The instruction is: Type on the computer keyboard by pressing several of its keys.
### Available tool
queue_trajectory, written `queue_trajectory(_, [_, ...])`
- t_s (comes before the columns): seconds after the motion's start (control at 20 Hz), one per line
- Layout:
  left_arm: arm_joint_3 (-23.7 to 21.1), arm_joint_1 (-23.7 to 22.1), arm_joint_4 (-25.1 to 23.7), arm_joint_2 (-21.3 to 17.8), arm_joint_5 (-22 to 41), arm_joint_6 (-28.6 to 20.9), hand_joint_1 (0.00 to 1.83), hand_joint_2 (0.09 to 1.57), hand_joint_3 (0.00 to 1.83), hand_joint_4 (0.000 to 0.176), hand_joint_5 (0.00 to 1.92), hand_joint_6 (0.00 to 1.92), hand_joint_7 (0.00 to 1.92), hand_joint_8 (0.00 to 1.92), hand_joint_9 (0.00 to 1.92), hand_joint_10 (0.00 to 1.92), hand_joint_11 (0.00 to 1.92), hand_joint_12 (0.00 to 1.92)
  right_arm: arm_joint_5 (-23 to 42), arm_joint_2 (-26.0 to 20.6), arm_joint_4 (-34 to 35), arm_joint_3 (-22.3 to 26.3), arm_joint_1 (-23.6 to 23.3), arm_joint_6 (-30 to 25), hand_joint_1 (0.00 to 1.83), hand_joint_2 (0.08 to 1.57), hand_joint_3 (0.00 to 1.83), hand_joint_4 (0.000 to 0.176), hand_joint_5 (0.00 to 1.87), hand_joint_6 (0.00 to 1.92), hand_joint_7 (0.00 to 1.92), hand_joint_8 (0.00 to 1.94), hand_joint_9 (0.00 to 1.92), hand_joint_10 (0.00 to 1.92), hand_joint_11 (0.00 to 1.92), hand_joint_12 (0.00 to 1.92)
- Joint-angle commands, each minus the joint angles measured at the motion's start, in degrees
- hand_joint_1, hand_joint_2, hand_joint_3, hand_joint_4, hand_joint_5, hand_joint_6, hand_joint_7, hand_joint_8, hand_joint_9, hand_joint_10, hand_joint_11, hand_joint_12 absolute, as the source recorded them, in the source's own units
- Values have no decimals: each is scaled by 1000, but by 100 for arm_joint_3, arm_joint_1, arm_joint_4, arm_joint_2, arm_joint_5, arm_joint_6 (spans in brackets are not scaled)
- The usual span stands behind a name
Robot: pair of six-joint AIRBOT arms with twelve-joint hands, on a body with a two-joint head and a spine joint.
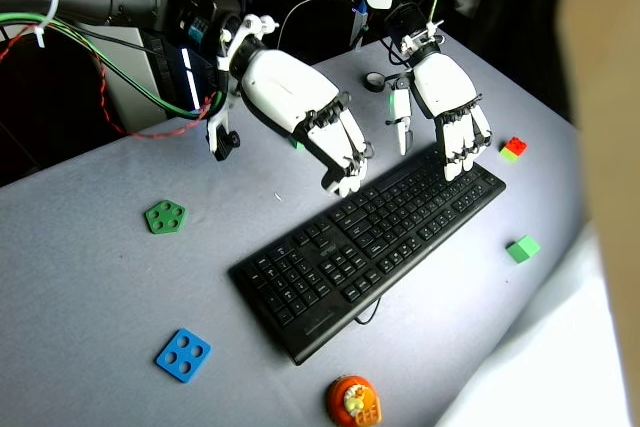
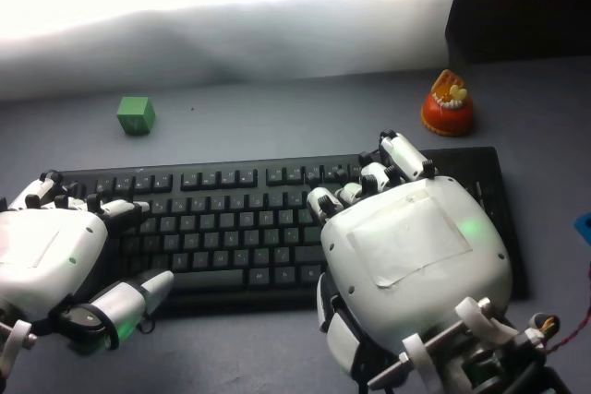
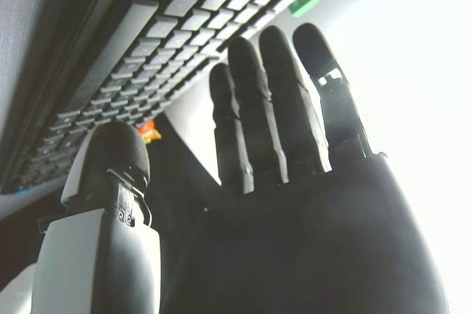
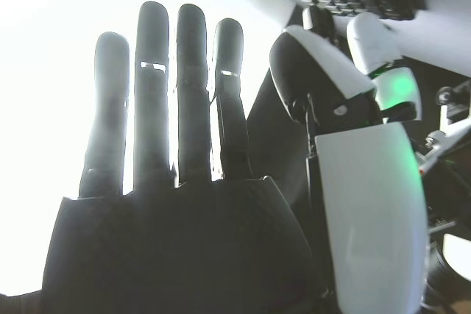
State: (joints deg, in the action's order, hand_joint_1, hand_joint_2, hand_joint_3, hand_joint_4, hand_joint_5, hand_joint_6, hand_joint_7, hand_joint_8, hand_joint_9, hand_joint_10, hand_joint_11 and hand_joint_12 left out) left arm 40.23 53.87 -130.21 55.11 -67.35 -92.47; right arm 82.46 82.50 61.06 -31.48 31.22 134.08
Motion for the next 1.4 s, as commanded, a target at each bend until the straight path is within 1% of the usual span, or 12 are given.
queue_trajectory(0.0, [30, 13, -299, -56, -549, -4, 1, 1151, 247, 8, 2, 57, 0, 42, 0, 32, 0, 81, 274, 17, -424, -4, -68, 51, 5, 1066, 191, 0, 138, 136, 235, 80, 193, 187, 0, 671])
queue_trajectory(0.05, [29, 19, -299, -60, -550, -4, 1, 1151, 247, 8, 2, 57, 0, 42, 0, 32, 0, 81, 259, 38, -354, -31, -56, 64, 5, 1066, 191, 0, 138, 136, 235, 80, 193, 187, 0, 671])
queue_trajectory(0.1, [27, 31, -299, -66, -551, -4, 0, 1259, 35, 5, 15, 12, 5, 0, 0, 0, 0, 0, 244, 56, -350, -66, -42, 60, 0, 1150, 26, 0, 171, 34, 261, 3, 244, 61, 0, 629])
queue_trajectory(0.45, [-38, 364, -301, -77, -631, -54, 0, 1259, 17, 8, 9, 4, 16, 6, 7, 3, 5, 4, 141, 387, -154, -237, -128, 45, 0, 1157, 1, 0, 177, 5, 250, 0, 249, 10, 0, 613])
queue_trajectory(0.65, [-48, 558, -451, 2, -644, -100, 0, 1257, 12, 14, 47, 18, 49, 15, 29, 11, 34, 22, -58, 783, -114, -683, -163, -32, 0, 1161, 1, 0, 244, 22, 309, 11, 292, 19, 0, 693])
queue_trajectory(0.7, [-46, 556, -495, 28, -612, -101, 0, 1269, 0, 8, 153, 4, 133, 28, 96, 2, 6, 271, -167, 855, -114, -800, -170, -65, 0, 1158, 0, 0, 303, 38, 349, 17, 324, 26, 0, 741])
queue_trajectory(0.8, [-58, 497, -565, 107, -564, -101, 0, 1276, 0, 8, 268, 33, 289, 56, 203, 36, 0, 662, -469, 1062, -114, -1156, -195, -140, 0, 1157, 0, 0, 415, 68, 489, 42, 435, 62, 0, 1002])
queue_trajectory(1.0, [-29, 313, -688, 246, -391, -46, 26, 1291, 1, 7, 328, 49, 375, 69, 298, 123, 0, 1120, -1009, 1297, -114, -1680, -190, -429, 13, 1164, 1, 0, 502, 87, 575, 33, 496, 84, 0, 1154])
queue_trajectory(1.1, [27, 292, -687, 290, -333, -33, 52, 1281, 0, 6, 346, 52, 401, 76, 146, 582, 0, 1235, -1120, 1393, -115, -1894, -158, -652, 19, 1162, 0, 0, 497, 82, 587, 31, 505, 92, 0, 1188])
queue_trajectory(1.15, [48, 293, -687, 289, -320, -36, 11, 1288, 1, 6, 332, 46, 388, 72, 71, 729, 0, 1241, -1183, 1422, -116, -1974, -141, -709, 7, 1167, 2, 0, 500, 83, 586, 28, 504, 93, 0, 1192])
queue_trajectory(1.25, [95, 288, -687, 288, -294, -40, 0, 1291, 1, 8, 323, 42, 369, 66, 15, 801, 0, 1228, -1278, 1477, -117, -2145, -115, -866, 12, 1170, 3, 0, 490, 78, 592, 29, 510, 100, 0, 1195])
queue_trajectory(1.35, [115, 283, -687, 286, -264, -45, 13, 1287, 0, 6, 331, 46, 375, 69, 12, 809, 0, 1224, -1312, 1518, -117, -2225, -88, -958, 4, 1175, 0, 0, 506, 51, 624, 18, 460, 276, 0, 1229])
